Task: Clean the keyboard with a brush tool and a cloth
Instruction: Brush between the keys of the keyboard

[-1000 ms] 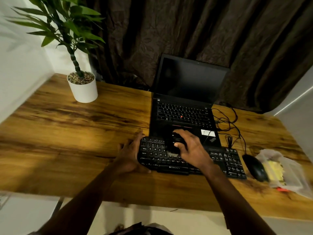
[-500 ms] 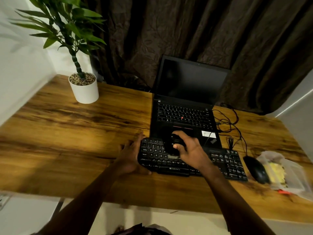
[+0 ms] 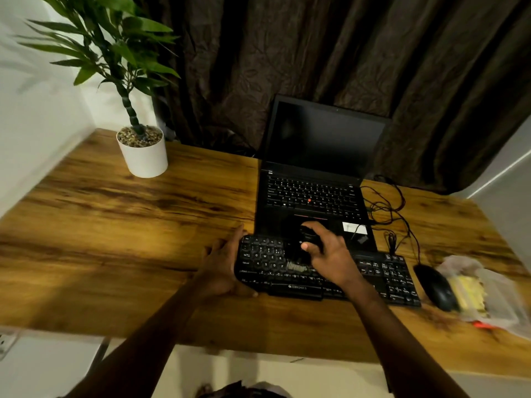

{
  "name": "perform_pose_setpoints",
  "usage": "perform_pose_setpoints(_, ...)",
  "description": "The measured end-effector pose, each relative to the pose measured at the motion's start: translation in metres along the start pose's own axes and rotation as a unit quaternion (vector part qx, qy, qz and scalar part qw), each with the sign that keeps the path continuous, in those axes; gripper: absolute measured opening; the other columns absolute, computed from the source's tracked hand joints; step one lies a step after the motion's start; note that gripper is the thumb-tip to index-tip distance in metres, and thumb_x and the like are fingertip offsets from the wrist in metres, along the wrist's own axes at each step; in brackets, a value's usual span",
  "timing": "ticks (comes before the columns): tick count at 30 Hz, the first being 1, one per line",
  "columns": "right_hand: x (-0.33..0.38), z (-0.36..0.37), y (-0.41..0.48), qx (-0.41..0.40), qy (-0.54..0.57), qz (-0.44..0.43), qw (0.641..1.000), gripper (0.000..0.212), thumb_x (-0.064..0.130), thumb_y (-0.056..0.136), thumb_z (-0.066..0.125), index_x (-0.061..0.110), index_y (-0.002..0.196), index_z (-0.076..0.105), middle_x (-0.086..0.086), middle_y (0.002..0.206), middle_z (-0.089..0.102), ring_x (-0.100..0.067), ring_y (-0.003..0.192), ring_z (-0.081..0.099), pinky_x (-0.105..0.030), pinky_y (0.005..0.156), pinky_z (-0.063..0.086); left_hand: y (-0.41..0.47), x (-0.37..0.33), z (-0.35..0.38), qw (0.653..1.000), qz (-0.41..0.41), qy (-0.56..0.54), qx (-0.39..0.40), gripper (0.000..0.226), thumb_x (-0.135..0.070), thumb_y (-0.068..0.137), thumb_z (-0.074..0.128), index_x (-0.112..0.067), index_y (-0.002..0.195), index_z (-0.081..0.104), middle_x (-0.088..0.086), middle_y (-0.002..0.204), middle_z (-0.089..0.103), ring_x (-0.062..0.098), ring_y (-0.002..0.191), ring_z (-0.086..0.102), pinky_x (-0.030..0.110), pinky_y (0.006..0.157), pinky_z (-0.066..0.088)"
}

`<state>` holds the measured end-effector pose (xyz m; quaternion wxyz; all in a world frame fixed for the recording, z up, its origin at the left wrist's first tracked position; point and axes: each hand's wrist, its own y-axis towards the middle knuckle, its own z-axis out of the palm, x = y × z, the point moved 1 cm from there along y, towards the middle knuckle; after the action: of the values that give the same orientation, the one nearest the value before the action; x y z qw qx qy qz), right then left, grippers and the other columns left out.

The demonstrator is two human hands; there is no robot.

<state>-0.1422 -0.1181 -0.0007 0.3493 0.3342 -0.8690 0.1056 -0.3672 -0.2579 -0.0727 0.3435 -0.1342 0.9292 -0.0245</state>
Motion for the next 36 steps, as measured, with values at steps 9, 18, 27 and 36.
perform_pose_setpoints(9, -0.022, -0.025, -0.009, 0.026, -0.047, 0.046, 0.997, 0.044, 0.019, 0.096, 0.062, 0.042, 0.131, 0.048, -0.007, 0.107, 0.06, -0.013, 0.076, 0.059, -0.01, 0.048, 0.046, -0.002, -0.001, -0.003, 1.0, -0.012, -0.002, 0.005, 0.158, -0.075, 0.031, 0.08, -0.043, 0.151, -0.018, 0.001, 0.152, 0.037, 0.025, 0.136, 0.029, 0.054, 0.113, 0.019)
perform_pose_setpoints(18, -0.026, -0.021, -0.007, 0.021, -0.019, 0.037, 0.999, 0.042, 0.016, 0.096, 0.063, 0.035, 0.132, 0.051, -0.008, 0.106, 0.064, -0.013, 0.081, 0.066, -0.017, 0.054, 0.053, 0.0, 0.003, 0.001, 1.0, -0.018, 0.01, 0.006, 0.156, -0.077, 0.032, 0.08, -0.045, 0.151, -0.016, 0.001, 0.152, 0.038, 0.026, 0.138, 0.028, 0.054, 0.113, 0.018)
perform_pose_setpoints(27, -0.036, -0.017, -0.003, 0.035, -0.017, 0.03, 0.999, 0.047, 0.028, 0.096, 0.062, 0.055, 0.129, 0.042, -0.001, 0.113, 0.062, -0.029, 0.102, 0.06, -0.047, 0.079, 0.06, 0.001, -0.003, -0.001, 0.999, -0.027, 0.017, 0.007, 0.152, -0.073, 0.03, 0.08, -0.051, 0.147, -0.013, -0.007, 0.15, 0.039, 0.026, 0.137, 0.029, 0.053, 0.11, 0.021)
perform_pose_setpoints(36, -0.051, -0.046, -0.009, 0.055, -0.066, 0.062, 0.994, 0.046, 0.033, 0.097, 0.056, 0.059, 0.13, 0.037, -0.008, 0.113, 0.054, -0.024, 0.105, 0.054, -0.046, 0.085, 0.057, 0.002, -0.002, -0.001, 0.999, -0.032, 0.019, 0.015, 0.157, -0.073, 0.03, 0.081, -0.044, 0.152, -0.014, -0.012, 0.155, 0.034, 0.026, 0.14, 0.027, 0.053, 0.112, 0.016)
